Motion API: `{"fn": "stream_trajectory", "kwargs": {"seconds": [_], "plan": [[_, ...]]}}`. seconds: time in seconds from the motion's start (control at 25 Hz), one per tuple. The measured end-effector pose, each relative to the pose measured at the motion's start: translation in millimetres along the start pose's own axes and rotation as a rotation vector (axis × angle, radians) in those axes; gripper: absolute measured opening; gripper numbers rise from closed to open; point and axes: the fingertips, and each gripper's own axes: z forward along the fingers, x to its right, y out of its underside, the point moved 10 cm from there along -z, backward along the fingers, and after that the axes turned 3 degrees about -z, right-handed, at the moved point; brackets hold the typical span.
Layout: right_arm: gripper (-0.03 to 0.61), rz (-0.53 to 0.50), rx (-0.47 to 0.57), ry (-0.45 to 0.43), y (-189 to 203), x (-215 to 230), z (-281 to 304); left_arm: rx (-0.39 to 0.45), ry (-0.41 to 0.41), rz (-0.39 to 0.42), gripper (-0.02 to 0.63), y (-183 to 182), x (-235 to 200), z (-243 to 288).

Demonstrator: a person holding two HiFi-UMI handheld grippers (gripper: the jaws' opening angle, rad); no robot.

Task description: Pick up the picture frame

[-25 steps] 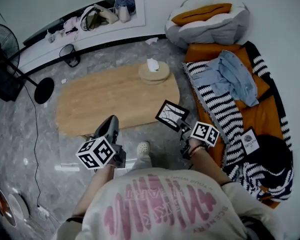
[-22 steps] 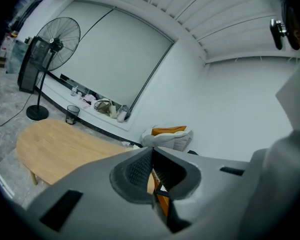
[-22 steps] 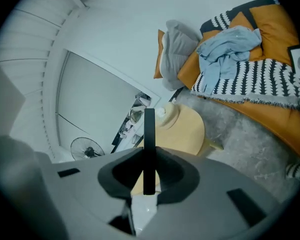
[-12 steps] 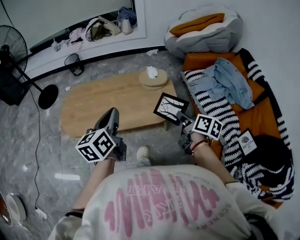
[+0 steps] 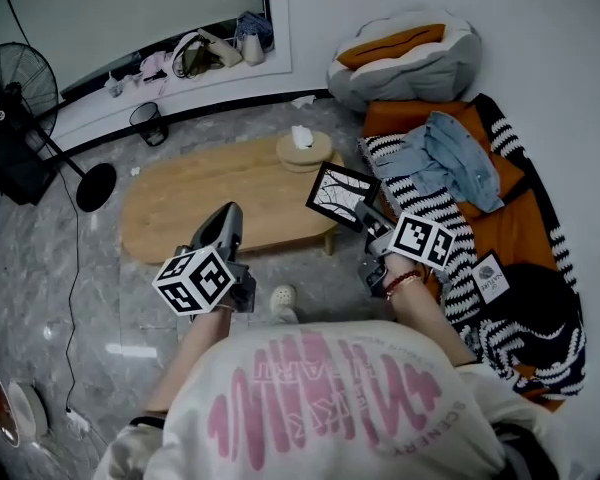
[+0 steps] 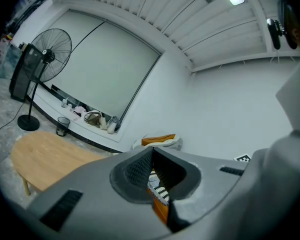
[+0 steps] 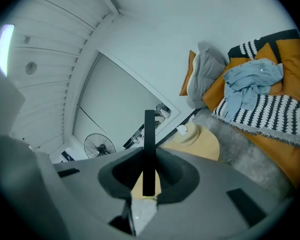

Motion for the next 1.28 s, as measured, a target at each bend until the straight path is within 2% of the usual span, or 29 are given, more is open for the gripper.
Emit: {"fn": "stream_trajectory", "kwargs": {"seconds": [0.28,0.64,1.28], "plan": [[0.075,-0.009,0.035,-0.033,1.1,-6.5,-16.0,-0.042,0.012,0.014,0.003,19.8,7.5,-9.1],[0.075,-0.068,0.018,-0.041,11.5,-9.3,-24.6,-0.094,-0.015,0.002,0.003,43.8,5.9,-23.1],[0.077,-0.095,-0.004,-0.015,14.3,0.1,-28.5,-0.099,-0.061,-0.029,0.003,57.5,4.7,-37.4]]}}
